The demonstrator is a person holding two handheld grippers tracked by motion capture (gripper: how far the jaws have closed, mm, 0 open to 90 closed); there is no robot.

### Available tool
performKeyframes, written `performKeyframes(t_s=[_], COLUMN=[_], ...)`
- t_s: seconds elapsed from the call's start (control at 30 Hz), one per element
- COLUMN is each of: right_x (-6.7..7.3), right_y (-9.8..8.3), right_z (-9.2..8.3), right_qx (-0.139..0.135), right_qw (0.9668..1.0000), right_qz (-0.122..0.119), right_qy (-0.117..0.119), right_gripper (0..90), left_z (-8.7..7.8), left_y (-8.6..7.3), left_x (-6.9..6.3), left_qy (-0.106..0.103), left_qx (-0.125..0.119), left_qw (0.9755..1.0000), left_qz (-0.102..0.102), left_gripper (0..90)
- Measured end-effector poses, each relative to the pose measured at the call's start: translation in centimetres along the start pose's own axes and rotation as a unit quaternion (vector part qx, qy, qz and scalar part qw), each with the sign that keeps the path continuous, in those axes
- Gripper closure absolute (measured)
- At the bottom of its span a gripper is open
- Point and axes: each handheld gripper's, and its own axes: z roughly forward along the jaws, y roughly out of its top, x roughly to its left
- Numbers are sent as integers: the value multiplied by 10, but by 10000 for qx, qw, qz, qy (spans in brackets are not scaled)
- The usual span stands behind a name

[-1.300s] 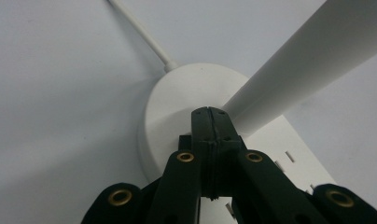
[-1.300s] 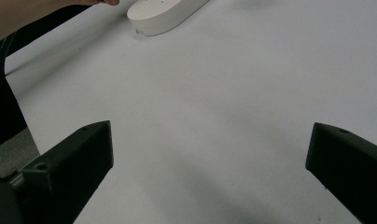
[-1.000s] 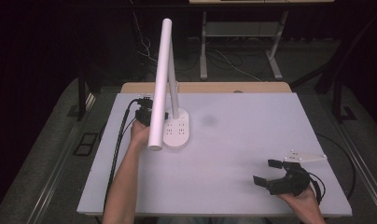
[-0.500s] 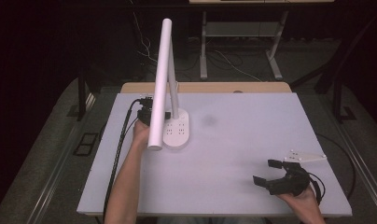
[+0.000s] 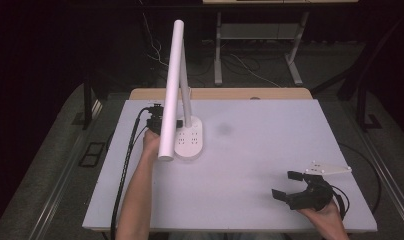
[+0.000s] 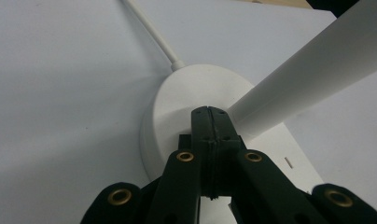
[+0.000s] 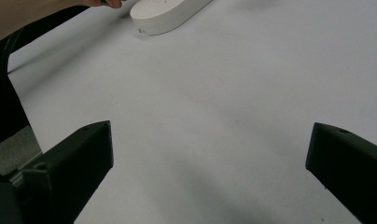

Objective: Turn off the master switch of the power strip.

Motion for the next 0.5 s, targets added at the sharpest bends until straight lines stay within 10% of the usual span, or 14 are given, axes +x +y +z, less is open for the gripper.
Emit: performKeyframes(t_s=[0.17,0.5], right_x=[-1,-2], right_y=[0,0], right_z=[1,0], right_qx=[-16,-23], right_qw=[10000,10000], right_qz=[-6,48], right_qy=[-18,-36], right_gripper=[0,0], left_z=[-1,-25], left_y=[2,7], left_x=[-9,-5], left_qy=[367,359], left_qx=[-122,-436], left_qw=[9985,9978], left_qz=[384,343], left_gripper=[900,900])
